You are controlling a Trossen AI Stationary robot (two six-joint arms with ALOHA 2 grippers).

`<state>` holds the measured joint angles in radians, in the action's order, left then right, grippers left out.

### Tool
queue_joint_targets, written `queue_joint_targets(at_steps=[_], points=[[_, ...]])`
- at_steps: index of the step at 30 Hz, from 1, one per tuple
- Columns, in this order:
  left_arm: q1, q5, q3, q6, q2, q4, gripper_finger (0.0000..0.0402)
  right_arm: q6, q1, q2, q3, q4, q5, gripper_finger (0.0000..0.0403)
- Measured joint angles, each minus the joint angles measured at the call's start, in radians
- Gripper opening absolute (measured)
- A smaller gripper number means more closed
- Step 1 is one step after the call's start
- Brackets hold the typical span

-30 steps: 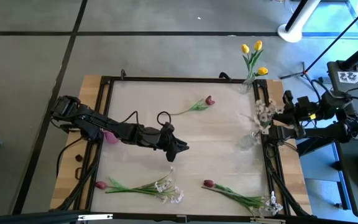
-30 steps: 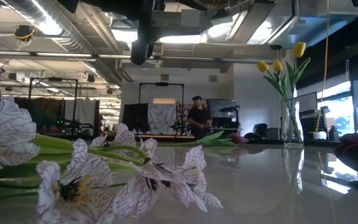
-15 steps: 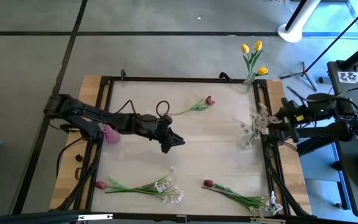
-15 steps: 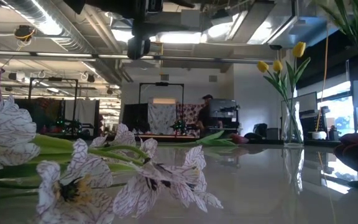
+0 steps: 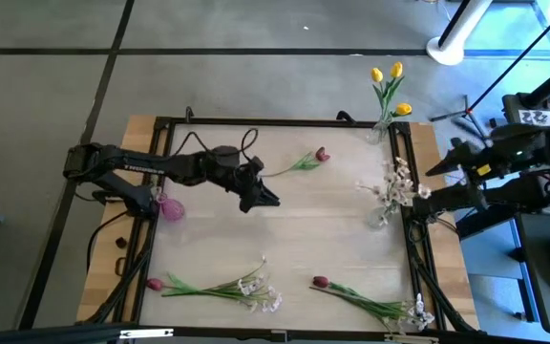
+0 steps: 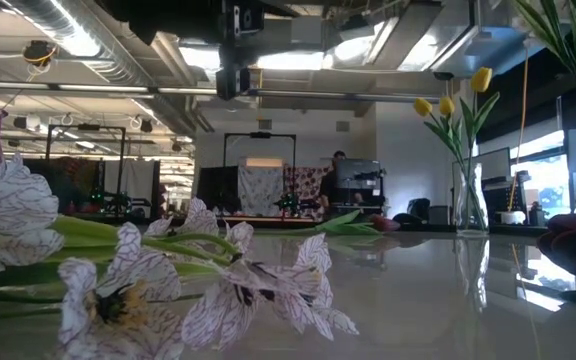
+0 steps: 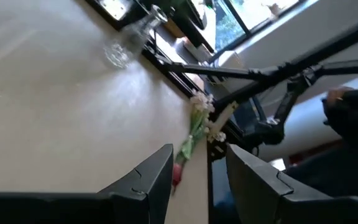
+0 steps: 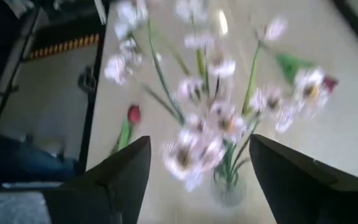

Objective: Sort flowers into vase by color
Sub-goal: Put the right white flowers into the bottom transparent vase

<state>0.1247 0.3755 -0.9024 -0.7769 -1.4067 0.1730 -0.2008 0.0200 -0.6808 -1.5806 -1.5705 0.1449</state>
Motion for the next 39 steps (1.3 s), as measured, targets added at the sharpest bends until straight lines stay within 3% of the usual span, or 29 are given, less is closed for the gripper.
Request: queue_joint_targets(at_steps=[6,12,18,24,32,39], points=[[0.034,-0.062,0.000,-0.004,0.001,0.068,0.0144,-0.005,0.000,-0.046,-0.135,0.202,0.030,0.0262],[0.007,-0.159,0.000,-0.170,0.001,0.154,0.0144,0.021,0.000,-0.079,-0.145,0.526,0.136,0.0260],[-0.053,-0.165,0.000,-0.264,0.000,0.152,0.0144,0.094,0.000,-0.168,-0.143,0.645,0.204,0.0260],[-0.163,-0.159,0.000,-0.295,0.000,0.164,0.0144,0.110,-0.001,-0.248,-0.143,0.747,0.339,0.0260],[-0.316,-0.369,0.000,-0.289,0.000,0.266,0.0144,0.103,-0.019,-0.306,-0.143,0.855,0.462,0.0260],[-0.420,-0.620,0.000,-0.287,0.000,0.308,0.0144,0.115,-0.248,-0.391,-0.143,0.963,0.433,0.0259]])
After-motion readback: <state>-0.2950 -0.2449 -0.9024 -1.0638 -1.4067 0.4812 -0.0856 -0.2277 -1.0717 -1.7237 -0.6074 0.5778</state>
